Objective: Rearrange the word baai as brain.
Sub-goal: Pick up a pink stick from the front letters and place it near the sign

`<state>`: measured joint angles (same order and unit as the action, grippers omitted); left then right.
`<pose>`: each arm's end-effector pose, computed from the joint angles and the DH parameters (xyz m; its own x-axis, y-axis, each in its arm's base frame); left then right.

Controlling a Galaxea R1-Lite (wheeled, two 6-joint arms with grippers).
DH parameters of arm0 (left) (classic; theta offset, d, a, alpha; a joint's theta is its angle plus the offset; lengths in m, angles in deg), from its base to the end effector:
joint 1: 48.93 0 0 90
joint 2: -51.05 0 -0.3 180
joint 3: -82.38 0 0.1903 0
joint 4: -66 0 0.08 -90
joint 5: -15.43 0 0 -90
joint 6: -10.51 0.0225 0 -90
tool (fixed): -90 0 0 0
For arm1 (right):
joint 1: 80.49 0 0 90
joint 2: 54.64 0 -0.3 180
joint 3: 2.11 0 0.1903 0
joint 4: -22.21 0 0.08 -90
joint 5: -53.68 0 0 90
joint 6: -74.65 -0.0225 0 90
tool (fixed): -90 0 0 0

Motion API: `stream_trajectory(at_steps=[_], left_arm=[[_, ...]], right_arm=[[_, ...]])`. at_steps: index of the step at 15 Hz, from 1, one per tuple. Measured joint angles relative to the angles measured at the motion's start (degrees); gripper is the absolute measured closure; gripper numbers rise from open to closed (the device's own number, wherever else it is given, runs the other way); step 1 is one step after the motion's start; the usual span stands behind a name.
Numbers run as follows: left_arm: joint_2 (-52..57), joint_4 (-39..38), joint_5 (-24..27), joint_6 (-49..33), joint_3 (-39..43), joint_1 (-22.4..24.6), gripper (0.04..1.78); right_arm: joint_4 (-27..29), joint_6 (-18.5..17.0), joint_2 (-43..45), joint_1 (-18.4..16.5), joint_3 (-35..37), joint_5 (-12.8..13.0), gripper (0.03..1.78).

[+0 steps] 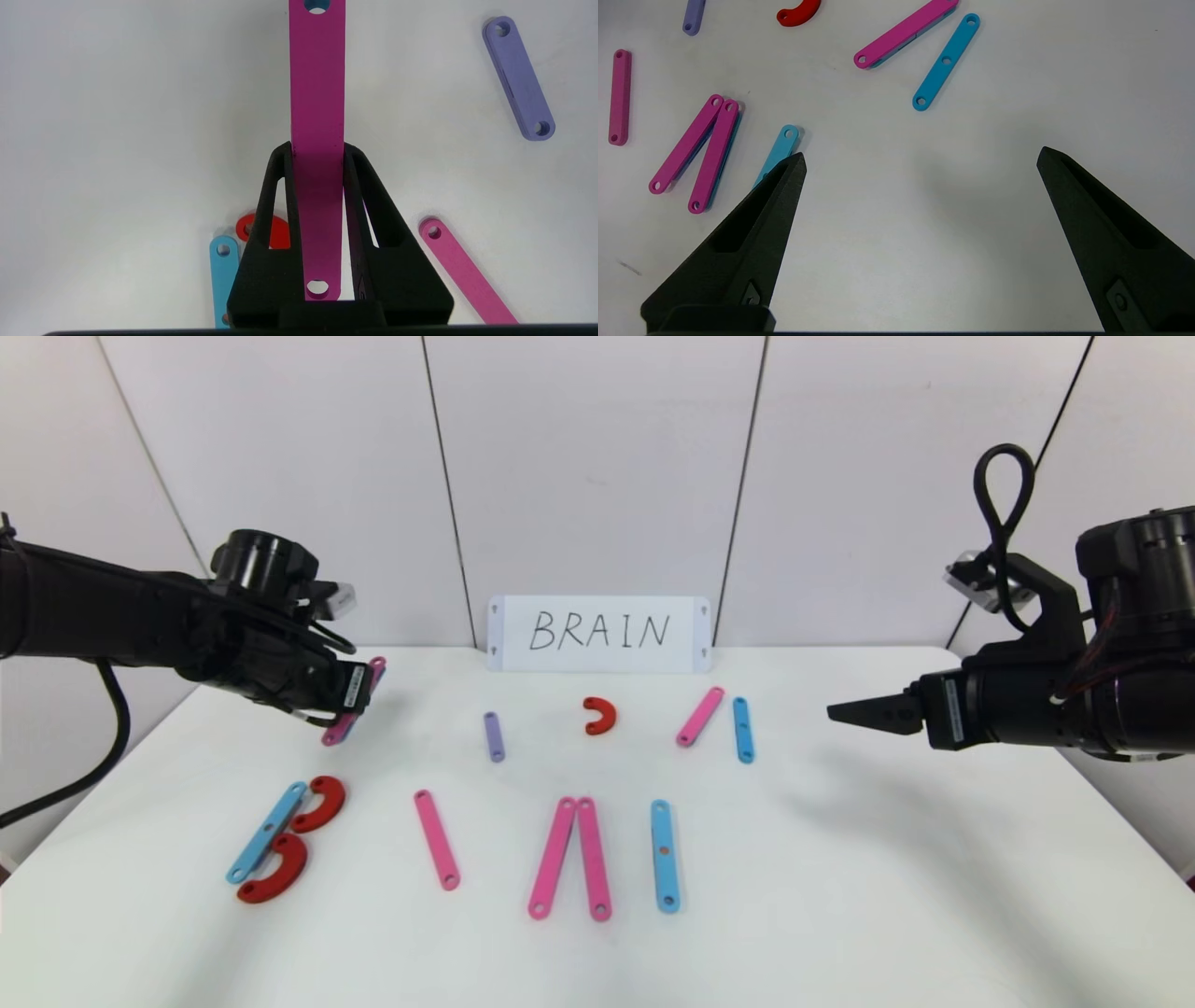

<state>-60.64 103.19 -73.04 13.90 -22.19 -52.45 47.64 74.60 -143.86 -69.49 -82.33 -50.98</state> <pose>0.3723 -0.0235 0.1836 0.7123 -0.0706 -0.6983 0.1215 0.9923 0.0237 0.2618 0.0567 0.2127 0.7350 0.4007 -0.5470 -0.3890 0.9099 0.1438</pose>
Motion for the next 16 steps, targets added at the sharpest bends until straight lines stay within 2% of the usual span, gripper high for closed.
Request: stream_trajectory(at_steps=[3, 6, 16], left_arm=[[-5.73, 4.63, 4.66, 2.67, -7.94, 1.85, 1.52], [-11.17, 5.08, 5.88, 4.85, -12.7, 3.08, 1.52], [-16.87, 6.27, 6.42, 5.45, -15.87, 3.36, 1.5]], right_arm=[[-0.05, 0.05, -0.05, -0.02, 0.0, 0.0, 0.08], [-0.05, 0.05, -0.35, -0.02, 0.0, 0.01, 0.08], [-0.06, 0.07, -0.79, -0.13, 0.02, 0.11, 0.08]])
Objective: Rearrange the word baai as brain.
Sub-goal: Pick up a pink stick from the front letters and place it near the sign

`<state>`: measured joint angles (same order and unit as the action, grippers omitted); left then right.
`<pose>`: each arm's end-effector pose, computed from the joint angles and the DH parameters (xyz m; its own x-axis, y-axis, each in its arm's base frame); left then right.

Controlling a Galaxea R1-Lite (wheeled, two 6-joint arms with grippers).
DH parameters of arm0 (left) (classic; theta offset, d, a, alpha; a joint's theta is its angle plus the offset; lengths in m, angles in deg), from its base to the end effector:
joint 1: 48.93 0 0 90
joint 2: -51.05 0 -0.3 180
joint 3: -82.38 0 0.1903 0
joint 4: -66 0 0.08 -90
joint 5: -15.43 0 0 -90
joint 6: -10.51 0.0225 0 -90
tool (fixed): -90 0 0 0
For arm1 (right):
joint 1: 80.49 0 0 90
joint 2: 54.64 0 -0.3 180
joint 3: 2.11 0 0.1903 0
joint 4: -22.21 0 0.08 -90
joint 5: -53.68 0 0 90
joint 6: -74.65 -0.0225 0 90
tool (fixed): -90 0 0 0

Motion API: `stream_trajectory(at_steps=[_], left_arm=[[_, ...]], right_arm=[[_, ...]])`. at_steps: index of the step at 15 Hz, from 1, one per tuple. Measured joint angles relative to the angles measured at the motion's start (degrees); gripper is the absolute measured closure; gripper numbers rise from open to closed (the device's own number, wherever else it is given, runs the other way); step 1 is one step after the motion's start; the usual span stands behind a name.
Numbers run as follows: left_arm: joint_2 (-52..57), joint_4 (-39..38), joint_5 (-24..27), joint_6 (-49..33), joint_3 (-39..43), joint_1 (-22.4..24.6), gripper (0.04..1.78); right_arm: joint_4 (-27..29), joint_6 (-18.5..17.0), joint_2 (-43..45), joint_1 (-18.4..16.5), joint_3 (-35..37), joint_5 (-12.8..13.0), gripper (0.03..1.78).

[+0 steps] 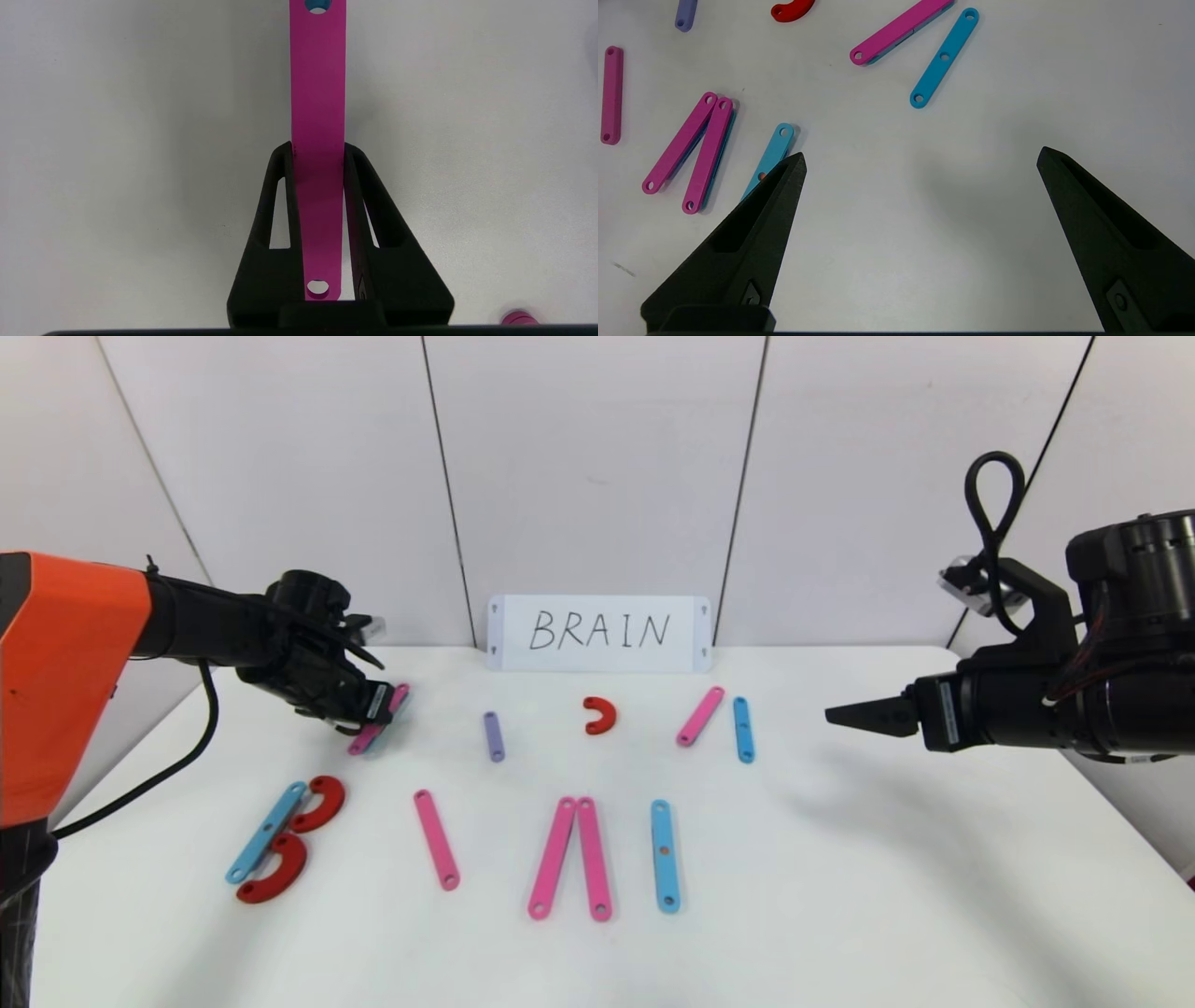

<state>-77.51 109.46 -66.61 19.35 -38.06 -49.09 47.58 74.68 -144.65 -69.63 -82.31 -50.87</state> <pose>0.4389 -0.0043 0.1276 0.6150 -0.1402 -0.7759 0.2082 0.9780 -0.0117 0.2648 0.0566 0.2089 0.7296 0.3958 -0.5577 -0.3843 0.9118 0.1443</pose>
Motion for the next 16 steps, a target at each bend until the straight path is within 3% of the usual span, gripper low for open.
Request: stream_trajectory(at_steps=[3, 5, 8, 11, 13, 16], left_arm=[[-0.1, -0.02, 0.0, -0.11, -0.06, -0.02, 1.33], [-0.21, 0.0, 0.0, -0.18, -0.22, -0.02, 1.07], [-0.44, -0.06, 0.0, -0.16, -0.37, -0.02, 0.54], [-0.73, -0.06, 0.05, -0.24, -0.37, -0.02, 0.2], [-0.85, -0.2, 0.06, -0.35, -0.41, -0.02, 0.1], [-0.88, -0.13, 0.09, -0.5, -1.0, -0.05, 0.07]], right_arm=[[0.0, 0.05, 0.0, 0.0, 0.06, -0.02, 0.08], [0.01, 0.05, -0.01, 0.0, 0.06, -0.02, 0.08], [0.01, 0.05, -0.09, 0.02, 0.06, -0.02, 0.08], [0.0, 0.05, -0.33, 0.02, 0.06, -0.02, 0.08], [0.01, 0.05, -0.44, 0.02, 0.11, 0.0, 0.08], [0.0, 0.13, -0.65, 0.11, 0.11, 0.04, 0.08]])
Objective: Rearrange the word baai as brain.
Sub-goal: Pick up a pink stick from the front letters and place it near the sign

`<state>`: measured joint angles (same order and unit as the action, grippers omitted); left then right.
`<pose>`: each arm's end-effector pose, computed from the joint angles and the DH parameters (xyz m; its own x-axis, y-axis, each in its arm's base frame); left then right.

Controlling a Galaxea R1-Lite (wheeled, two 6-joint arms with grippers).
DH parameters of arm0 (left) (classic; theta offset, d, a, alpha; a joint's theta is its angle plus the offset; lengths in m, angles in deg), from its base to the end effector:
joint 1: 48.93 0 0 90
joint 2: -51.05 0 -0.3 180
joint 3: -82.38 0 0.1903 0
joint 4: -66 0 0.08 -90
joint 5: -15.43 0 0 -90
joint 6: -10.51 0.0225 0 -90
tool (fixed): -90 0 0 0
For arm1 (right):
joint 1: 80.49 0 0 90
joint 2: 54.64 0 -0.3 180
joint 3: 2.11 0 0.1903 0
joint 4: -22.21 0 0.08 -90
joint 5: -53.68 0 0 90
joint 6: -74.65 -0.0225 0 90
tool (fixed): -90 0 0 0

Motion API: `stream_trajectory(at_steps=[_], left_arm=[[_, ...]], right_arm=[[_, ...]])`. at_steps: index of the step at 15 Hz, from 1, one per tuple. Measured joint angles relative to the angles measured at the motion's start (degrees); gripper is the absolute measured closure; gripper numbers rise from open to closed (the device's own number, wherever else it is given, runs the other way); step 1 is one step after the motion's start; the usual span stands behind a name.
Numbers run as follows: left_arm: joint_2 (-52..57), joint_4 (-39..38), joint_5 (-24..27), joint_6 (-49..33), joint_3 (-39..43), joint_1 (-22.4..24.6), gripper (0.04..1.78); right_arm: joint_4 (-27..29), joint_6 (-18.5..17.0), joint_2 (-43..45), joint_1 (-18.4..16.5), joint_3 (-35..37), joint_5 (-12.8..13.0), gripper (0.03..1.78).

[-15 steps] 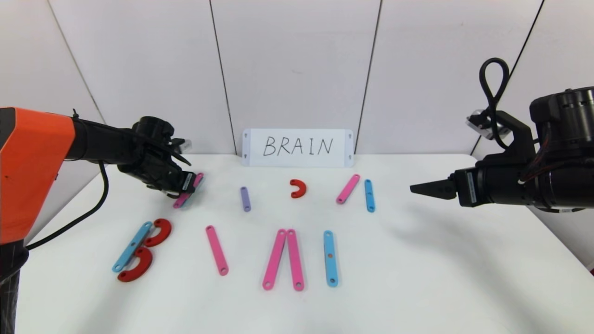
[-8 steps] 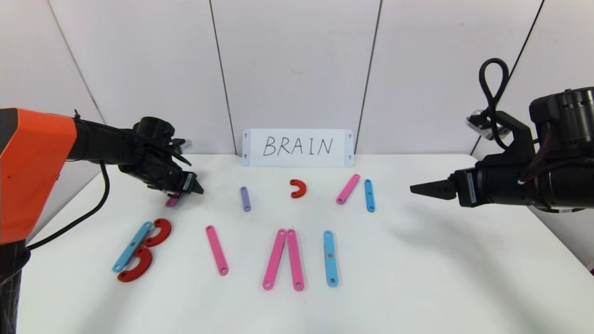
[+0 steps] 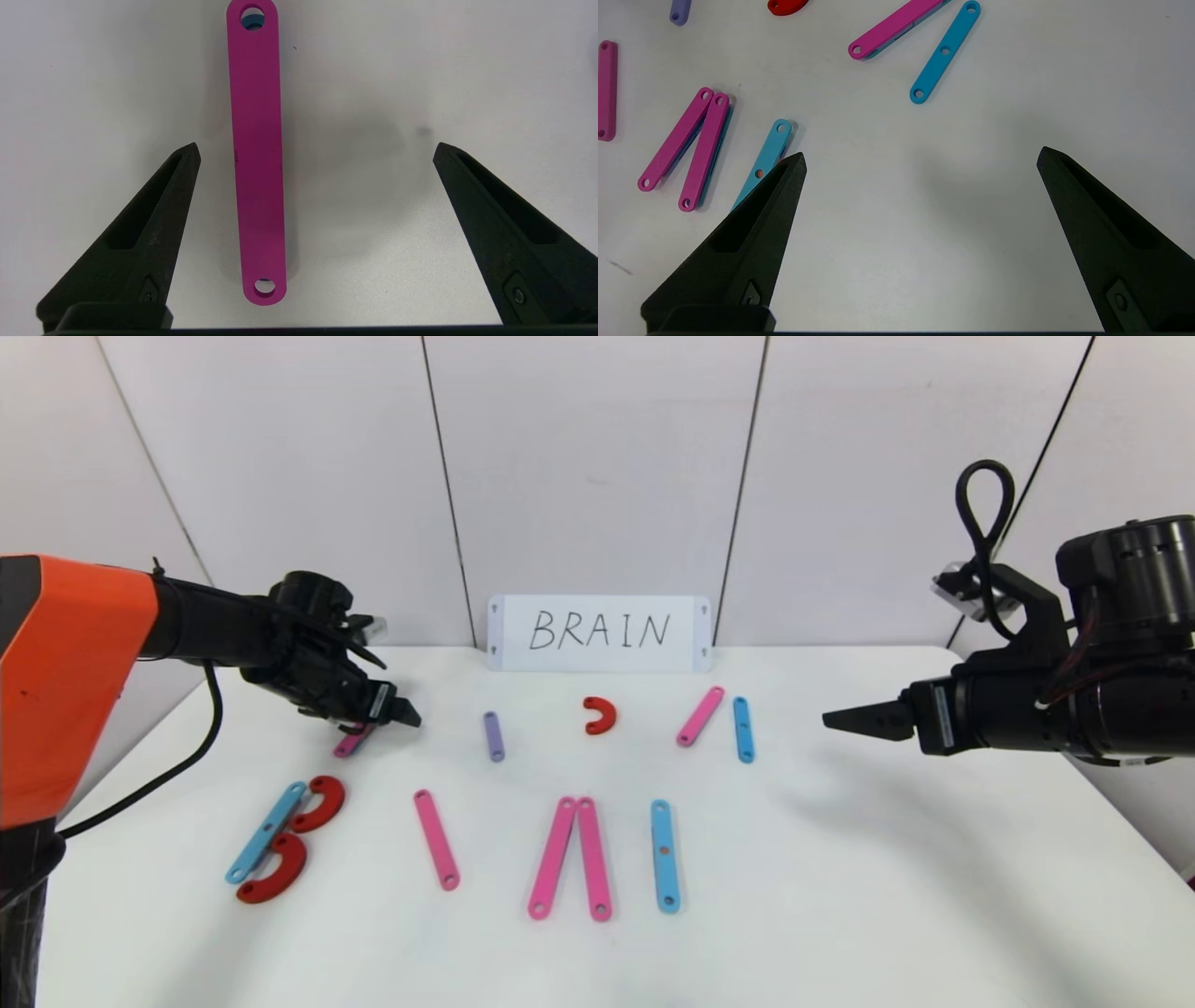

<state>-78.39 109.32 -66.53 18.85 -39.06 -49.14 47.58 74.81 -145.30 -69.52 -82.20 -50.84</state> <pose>0.4429 -0.0048 0.1254 0.6183 -0.1421 -0.7730 0.2033 0.9790 -0.0174 0.2669 0.0575 0.2053 0.7217 0.3953 -0.5682 -0.3851 0.9114 0.1449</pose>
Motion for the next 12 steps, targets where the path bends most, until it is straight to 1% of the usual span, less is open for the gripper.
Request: stream_trajectory(at_steps=[6, 9, 11, 12], left_arm=[[1.41, 0.38, -0.13, -0.6, 0.34, -0.04, 0.07], [5.88, 0.35, -0.45, -1.73, 4.78, -0.3, 0.07], [10.06, 0.35, -1.19, -5.18, 9.51, -0.56, 0.07], [12.13, 0.33, -2.49, -7.44, 11.78, -0.83, 0.07]], right_arm=[[-0.02, -0.02, -0.11, 0.16, -0.02, 0.05, 0.08], [-0.07, 0.02, -0.16, 0.16, 0.02, -0.04, 0.08], [-0.13, 0.17, -0.33, 0.16, 0.17, 0.02, 0.08], [-0.27, 0.17, -0.4, 0.16, 0.2, 0.05, 0.08]])
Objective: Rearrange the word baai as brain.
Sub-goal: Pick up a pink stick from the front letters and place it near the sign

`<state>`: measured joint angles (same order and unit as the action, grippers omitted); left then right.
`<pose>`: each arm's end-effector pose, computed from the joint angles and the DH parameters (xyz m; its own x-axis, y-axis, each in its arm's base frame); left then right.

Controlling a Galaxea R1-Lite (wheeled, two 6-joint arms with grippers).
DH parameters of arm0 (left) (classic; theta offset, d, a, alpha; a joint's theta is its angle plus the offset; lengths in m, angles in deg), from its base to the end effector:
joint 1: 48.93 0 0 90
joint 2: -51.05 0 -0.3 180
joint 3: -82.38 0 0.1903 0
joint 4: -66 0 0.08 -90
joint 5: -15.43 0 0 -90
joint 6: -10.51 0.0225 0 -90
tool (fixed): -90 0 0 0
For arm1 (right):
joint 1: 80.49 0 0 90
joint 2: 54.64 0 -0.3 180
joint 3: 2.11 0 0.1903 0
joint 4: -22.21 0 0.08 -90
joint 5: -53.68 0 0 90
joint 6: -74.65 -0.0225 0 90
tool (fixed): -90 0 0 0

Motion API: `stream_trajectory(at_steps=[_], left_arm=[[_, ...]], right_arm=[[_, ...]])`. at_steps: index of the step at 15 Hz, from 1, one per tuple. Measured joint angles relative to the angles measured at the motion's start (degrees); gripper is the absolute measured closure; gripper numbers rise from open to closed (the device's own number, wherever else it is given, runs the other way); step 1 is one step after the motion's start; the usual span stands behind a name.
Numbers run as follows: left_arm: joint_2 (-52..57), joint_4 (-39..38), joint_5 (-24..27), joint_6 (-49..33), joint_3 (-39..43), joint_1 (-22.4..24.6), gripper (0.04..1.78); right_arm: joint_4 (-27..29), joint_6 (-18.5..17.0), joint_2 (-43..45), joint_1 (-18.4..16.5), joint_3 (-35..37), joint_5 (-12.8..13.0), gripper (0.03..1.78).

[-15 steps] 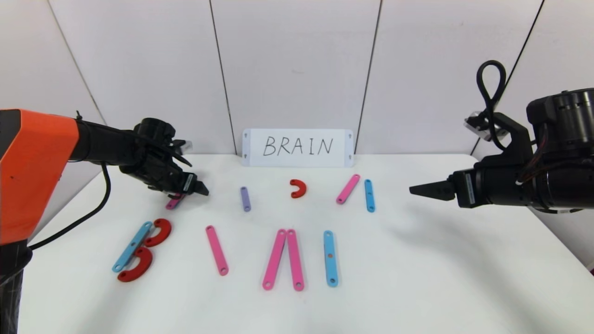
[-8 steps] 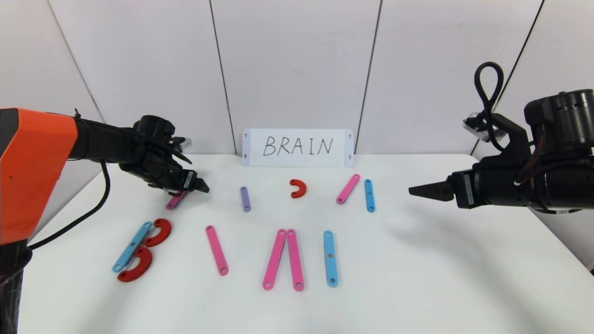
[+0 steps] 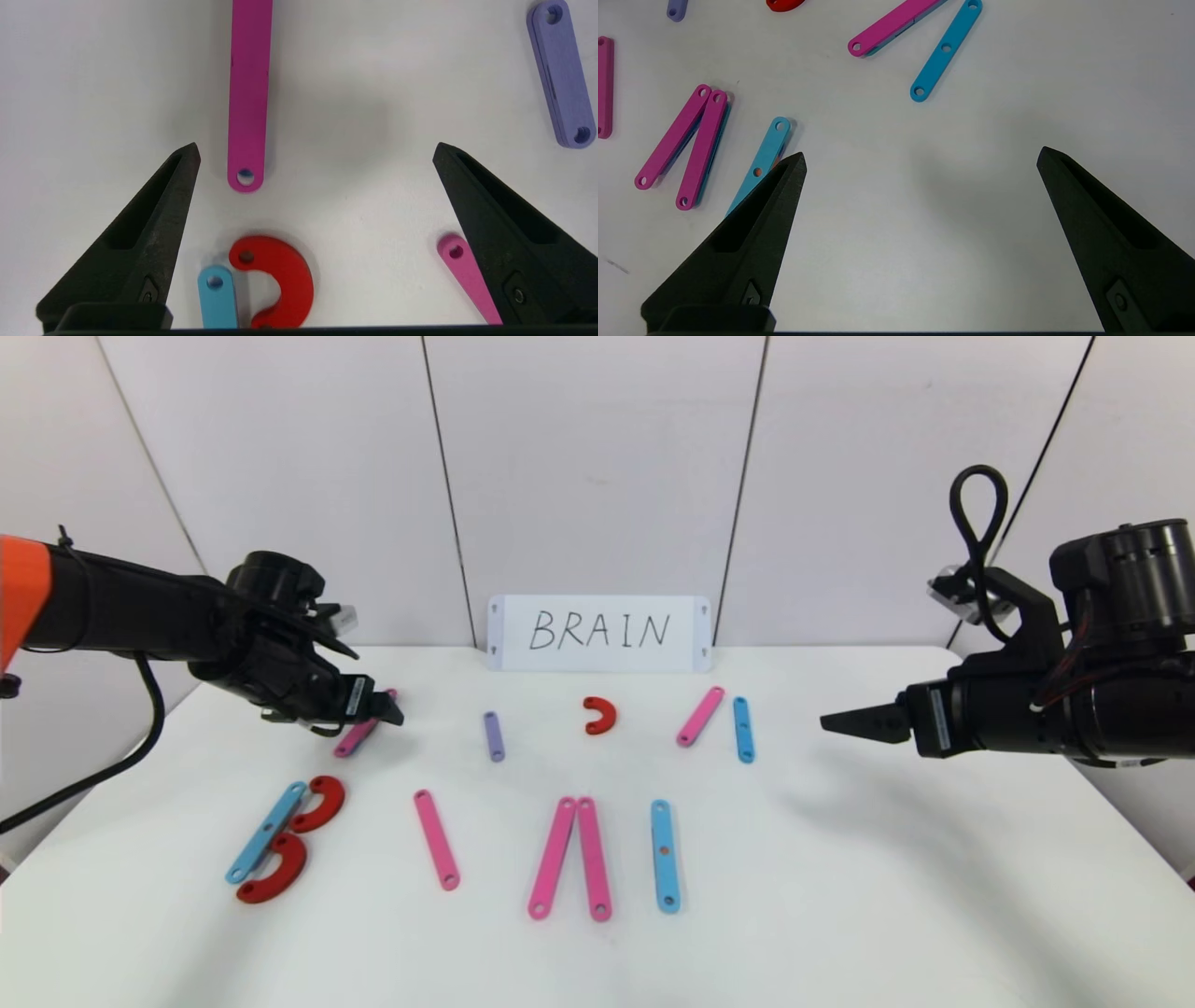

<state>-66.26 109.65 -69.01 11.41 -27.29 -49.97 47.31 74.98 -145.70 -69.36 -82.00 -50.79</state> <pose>0.3902 -0.0093 0.1614 0.6206 -0.1082 -0.7767 0.0909 0.9937 -0.0658 0.2681 0.0585 0.2029 0.7177 0.3959 -0.5728 -0.3879 0.9105 0.1432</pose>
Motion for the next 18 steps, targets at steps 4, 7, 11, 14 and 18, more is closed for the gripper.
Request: stream_trajectory(at_steps=[4, 7, 11, 14, 18], left_arm=[[7.85, -0.5, -5.8, -9.28, 8.83, -3.06, 0.07], [11.97, -1.0, -10.96, -13.99, 14.77, -7.73, 0.07], [14.01, -1.02, -12.67, -24.08, 18.82, -13.09, 0.07], [14.2, -1.05, -15.45, -26.67, 21.27, -16.57, 0.07], [12.9, -3.84, -17.52, -29.45, 23.74, -20.82, 0.07]], right_arm=[[-0.09, -0.09, -0.09, 0.24, 0.11, 0.17, 0.08], [-0.09, -0.09, -0.23, 0.28, 0.16, 0.23, 0.08], [-0.05, -0.17, -0.48, 0.27, 0.2, 0.28, 0.08], [-0.02, -0.17, -0.56, 0.3, 0.2, 0.3, 0.08], [0.0, -0.15, -0.63, 0.3, 0.2, 0.28, 0.08]])
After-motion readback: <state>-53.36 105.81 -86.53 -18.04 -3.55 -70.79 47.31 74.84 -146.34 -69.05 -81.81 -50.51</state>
